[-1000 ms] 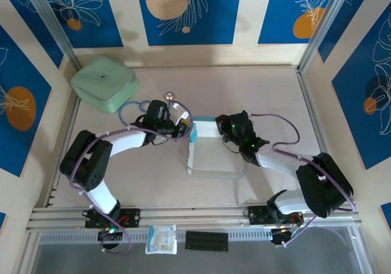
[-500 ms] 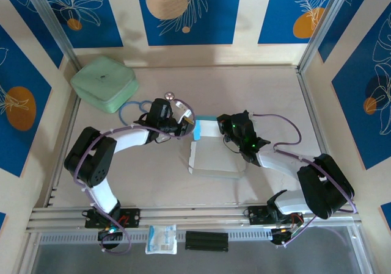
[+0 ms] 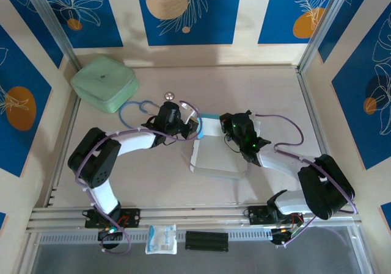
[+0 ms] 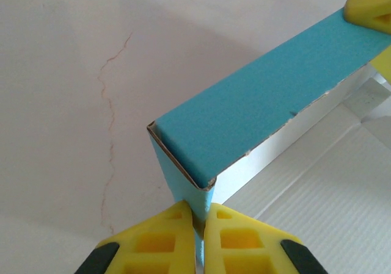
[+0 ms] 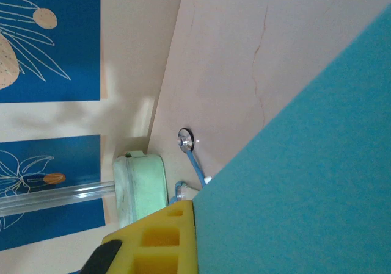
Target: Fold the paper box
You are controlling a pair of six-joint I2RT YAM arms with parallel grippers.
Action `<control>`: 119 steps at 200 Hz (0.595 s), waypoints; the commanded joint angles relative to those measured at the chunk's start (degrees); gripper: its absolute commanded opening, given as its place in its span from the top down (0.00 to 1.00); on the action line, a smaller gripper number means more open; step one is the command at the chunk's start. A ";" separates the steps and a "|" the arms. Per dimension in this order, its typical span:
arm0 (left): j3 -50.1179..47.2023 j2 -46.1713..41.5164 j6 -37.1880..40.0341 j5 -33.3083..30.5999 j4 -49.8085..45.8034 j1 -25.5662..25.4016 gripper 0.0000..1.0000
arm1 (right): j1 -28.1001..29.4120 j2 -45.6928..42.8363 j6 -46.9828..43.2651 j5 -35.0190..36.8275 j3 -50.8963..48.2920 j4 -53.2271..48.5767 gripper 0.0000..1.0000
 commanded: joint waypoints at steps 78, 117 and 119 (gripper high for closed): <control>5.45 9.39 -2.87 -10.95 -6.09 -2.88 1.00 | 1.96 -1.19 -1.48 -3.72 1.19 -3.27 1.00; 6.84 10.39 -4.84 -16.23 -9.24 -3.39 1.00 | 1.97 -1.41 -1.27 -3.72 1.09 -3.75 1.00; 6.82 10.40 -4.86 -15.95 -8.92 -3.41 1.00 | 1.96 -1.35 -1.28 -3.72 1.03 -3.74 1.00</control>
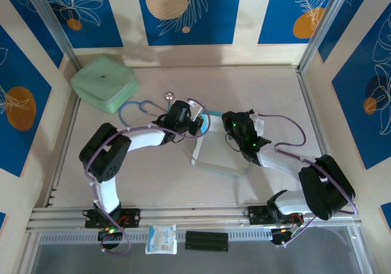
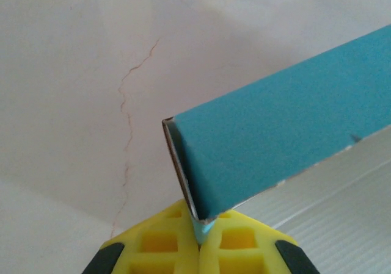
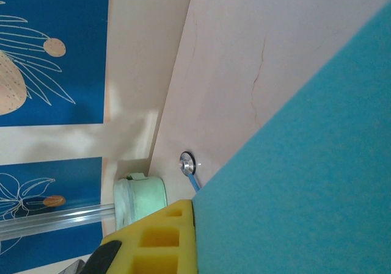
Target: Fold the paper box
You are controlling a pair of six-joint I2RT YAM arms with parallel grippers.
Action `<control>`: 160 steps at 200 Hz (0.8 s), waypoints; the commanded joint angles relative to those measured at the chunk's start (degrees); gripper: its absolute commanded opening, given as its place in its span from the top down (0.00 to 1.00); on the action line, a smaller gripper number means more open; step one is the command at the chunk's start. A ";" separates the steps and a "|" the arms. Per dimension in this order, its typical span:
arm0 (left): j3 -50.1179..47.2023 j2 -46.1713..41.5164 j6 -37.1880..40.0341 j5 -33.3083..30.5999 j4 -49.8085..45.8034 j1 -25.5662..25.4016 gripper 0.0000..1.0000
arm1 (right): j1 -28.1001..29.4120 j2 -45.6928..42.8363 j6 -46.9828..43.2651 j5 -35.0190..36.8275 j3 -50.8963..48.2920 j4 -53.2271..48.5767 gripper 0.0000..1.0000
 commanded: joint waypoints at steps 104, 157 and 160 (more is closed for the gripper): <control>1.63 7.68 -5.09 -5.86 -6.06 -1.05 1.00 | 2.04 -1.76 -0.95 -8.07 0.42 -3.73 1.00; 3.06 9.58 -7.22 -9.11 -10.08 -1.05 0.92 | 2.03 -1.97 -0.78 -8.10 0.39 -4.05 1.00; 3.34 9.86 -7.33 -9.19 -10.63 -1.07 0.93 | 2.12 -1.97 -0.66 -8.04 0.40 -4.06 1.00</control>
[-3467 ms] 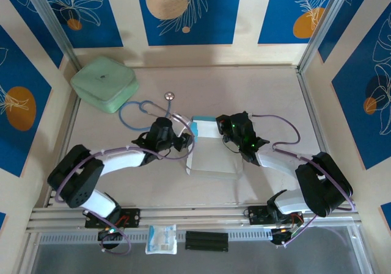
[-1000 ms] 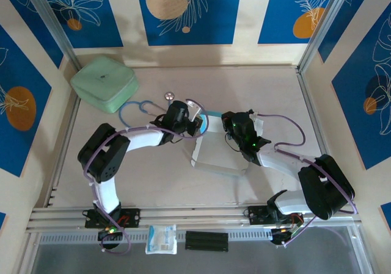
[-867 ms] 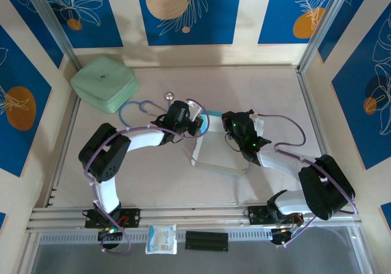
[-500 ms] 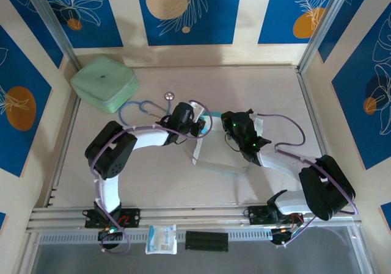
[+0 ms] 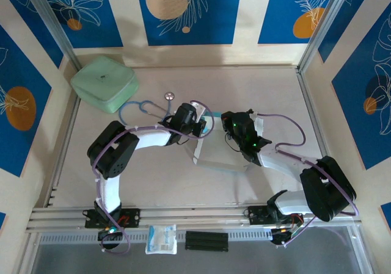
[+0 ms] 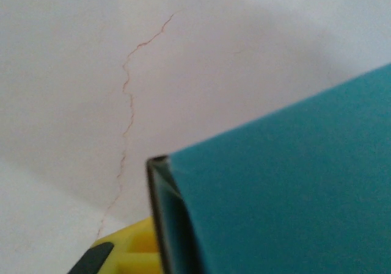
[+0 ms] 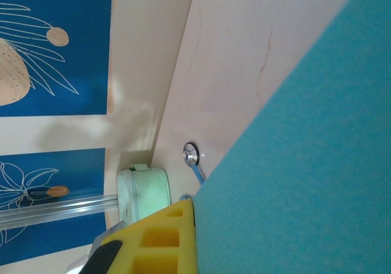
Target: Fold the paper box
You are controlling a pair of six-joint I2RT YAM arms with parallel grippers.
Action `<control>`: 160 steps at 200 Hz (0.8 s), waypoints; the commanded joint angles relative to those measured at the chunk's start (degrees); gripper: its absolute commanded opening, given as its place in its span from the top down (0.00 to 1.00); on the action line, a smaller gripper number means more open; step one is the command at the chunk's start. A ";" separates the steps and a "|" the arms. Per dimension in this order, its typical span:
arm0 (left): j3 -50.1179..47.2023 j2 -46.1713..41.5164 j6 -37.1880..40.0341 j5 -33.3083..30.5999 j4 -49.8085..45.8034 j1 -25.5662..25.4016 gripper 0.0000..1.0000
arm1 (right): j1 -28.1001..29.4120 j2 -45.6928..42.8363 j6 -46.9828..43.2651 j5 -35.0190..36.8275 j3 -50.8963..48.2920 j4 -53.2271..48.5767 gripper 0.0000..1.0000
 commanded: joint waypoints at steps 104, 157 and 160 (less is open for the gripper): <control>-0.01 5.72 2.72 -11.18 -12.78 0.30 0.75 | 1.36 -2.37 2.85 -6.98 0.48 -5.18 1.00; 4.12 8.56 3.24 -10.16 -16.48 0.25 0.83 | 1.30 -1.39 3.11 -7.89 0.99 -4.98 1.00; 4.20 8.52 3.27 -10.19 -16.58 0.22 0.86 | 1.26 -1.48 3.13 -7.89 0.96 -5.07 1.00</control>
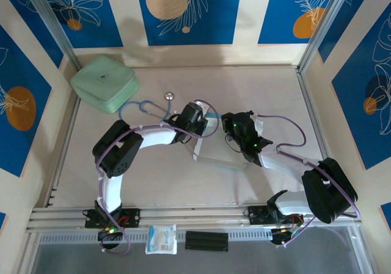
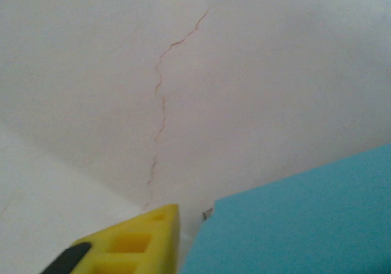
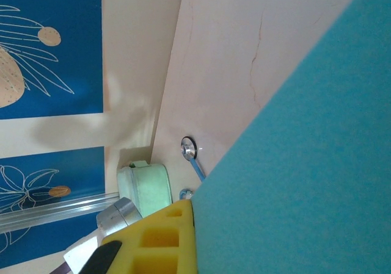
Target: Fold the paper box
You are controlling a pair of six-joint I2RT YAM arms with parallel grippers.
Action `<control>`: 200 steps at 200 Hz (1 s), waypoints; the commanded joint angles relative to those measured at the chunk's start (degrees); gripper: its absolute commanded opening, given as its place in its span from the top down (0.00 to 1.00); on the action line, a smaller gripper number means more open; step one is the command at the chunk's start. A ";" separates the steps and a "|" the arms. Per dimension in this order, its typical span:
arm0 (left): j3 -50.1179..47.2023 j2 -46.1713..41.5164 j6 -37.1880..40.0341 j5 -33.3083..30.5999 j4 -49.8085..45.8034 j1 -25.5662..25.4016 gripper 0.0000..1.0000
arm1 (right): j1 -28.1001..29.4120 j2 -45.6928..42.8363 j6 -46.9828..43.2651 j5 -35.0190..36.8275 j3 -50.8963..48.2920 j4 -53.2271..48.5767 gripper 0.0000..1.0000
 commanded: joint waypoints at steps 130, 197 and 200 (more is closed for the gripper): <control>-0.07 4.24 0.78 0.12 -11.32 1.91 1.00 | 0.12 -0.97 2.18 -7.56 0.45 -2.65 1.00; 0.10 3.72 0.79 2.47 -11.13 1.90 1.00 | -0.22 0.28 2.46 -8.61 0.61 -1.18 1.00; 0.16 3.63 0.88 2.59 -11.16 1.90 1.00 | -0.24 0.35 2.45 -8.73 0.66 -1.10 1.00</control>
